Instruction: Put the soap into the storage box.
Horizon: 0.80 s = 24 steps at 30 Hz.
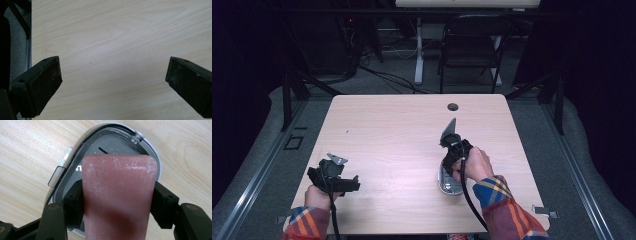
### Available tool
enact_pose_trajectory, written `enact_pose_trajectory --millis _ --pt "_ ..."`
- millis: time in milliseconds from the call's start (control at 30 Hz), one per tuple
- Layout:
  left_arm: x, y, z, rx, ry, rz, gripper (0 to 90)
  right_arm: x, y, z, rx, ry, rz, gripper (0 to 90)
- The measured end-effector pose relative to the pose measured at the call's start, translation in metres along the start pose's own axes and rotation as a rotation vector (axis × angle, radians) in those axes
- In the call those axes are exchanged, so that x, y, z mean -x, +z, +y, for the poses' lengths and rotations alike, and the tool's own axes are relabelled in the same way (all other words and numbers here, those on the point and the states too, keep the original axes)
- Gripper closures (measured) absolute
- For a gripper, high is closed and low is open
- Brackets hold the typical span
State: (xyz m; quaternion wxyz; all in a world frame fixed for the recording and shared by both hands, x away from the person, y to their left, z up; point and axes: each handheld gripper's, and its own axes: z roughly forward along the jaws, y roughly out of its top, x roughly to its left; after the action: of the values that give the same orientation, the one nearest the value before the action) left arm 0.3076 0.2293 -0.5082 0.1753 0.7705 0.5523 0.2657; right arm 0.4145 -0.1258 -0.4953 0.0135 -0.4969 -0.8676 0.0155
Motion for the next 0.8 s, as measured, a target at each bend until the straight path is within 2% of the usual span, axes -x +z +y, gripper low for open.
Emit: enact_pose_trajectory --millis 33,400,433,533,567,600,767,800 --pt "0.000 0.000 0.000 -0.002 0.002 -0.003 0.2 -0.001 0.001 0.000 0.012 0.016 0.005 37.0" --pt "0.000 0.000 0.000 0.000 0.001 -0.001 0.2 -0.001 0.001 -0.002 0.006 0.024 0.021 35.5" --pt "0.000 0.000 0.000 -0.002 0.002 -0.003 0.2 -0.002 0.002 -0.003 0.024 0.040 0.028 35.4" --pt "0.000 0.000 0.000 -0.003 0.003 -0.003 0.2 -0.001 -0.002 -0.004 0.017 0.021 0.025 35.9" --pt "0.000 0.000 0.000 -0.002 0.002 -0.003 0.2 0.000 -0.004 -0.005 0.022 0.024 0.030 36.3" --pt "0.000 0.000 0.000 -0.002 0.003 -0.003 0.2 -0.001 -0.005 -0.008 0.050 0.035 0.045 38.7" --pt "0.000 0.000 0.000 -0.002 0.003 -0.002 0.2 0.002 -0.012 -0.011 0.036 -0.001 0.059 42.8" --pt "0.000 0.000 0.000 -0.002 0.003 -0.002 0.2 0.002 -0.013 -0.013 0.054 0.002 0.067 44.7"
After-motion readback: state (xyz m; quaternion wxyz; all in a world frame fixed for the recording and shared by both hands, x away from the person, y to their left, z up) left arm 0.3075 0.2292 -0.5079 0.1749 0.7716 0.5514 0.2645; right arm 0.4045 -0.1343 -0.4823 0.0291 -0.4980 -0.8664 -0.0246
